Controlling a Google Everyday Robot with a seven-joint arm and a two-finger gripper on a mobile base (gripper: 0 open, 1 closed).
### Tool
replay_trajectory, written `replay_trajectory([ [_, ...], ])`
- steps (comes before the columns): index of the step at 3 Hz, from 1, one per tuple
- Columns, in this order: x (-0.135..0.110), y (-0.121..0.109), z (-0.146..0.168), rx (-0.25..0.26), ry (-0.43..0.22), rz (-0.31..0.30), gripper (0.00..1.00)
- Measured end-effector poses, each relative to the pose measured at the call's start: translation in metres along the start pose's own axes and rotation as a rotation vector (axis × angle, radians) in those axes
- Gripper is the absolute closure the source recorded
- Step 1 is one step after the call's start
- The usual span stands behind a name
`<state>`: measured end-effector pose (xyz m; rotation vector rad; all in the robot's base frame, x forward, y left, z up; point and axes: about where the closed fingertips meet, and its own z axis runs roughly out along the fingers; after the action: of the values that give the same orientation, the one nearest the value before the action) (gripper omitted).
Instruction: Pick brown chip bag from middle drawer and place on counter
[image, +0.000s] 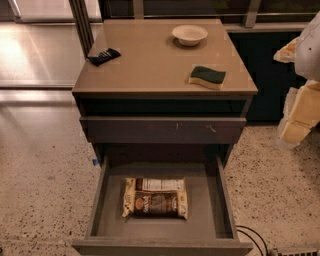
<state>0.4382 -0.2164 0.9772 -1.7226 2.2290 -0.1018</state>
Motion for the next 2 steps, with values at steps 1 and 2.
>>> replay_trajectory([
  [1,0.0000,0.0000,0.0000,0.000,0.000,0.000,0.00],
  [2,-0.0018,0.0032,0.0042,-0.003,-0.019,0.017,0.00],
])
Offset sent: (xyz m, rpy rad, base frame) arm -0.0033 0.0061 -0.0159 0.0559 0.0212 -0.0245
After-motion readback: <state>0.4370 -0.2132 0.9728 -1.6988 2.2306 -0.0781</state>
